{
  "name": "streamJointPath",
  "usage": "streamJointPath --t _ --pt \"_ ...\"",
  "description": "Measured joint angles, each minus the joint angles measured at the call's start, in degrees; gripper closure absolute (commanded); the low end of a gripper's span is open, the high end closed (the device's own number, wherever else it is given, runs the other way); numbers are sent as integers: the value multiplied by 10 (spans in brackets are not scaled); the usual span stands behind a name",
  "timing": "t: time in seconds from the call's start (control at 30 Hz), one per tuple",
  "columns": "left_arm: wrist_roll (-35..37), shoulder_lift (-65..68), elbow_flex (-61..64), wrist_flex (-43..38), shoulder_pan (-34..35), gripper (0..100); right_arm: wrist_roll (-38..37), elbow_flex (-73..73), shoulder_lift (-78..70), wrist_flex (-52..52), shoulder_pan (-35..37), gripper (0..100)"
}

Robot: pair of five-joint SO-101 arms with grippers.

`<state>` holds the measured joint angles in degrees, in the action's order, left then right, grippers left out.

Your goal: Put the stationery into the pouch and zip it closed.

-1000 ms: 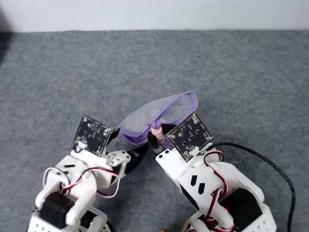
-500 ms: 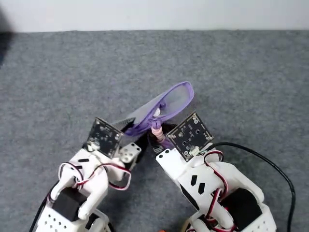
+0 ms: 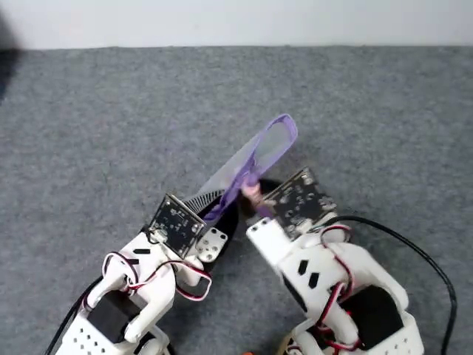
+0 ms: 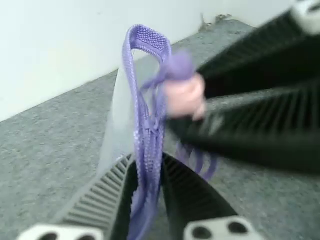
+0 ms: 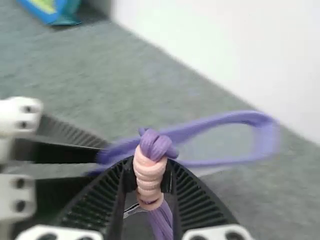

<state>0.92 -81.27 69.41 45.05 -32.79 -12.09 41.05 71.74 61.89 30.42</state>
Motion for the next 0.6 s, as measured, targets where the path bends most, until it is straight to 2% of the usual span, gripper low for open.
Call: streamJointPath --t 0.3,0.6 --pt "26 -4 -19 33 24 989 -35 1 -84 -127 -139 991" --pt "29 4 -40 62 32 989 -37 0 -216 -287 -198 991"
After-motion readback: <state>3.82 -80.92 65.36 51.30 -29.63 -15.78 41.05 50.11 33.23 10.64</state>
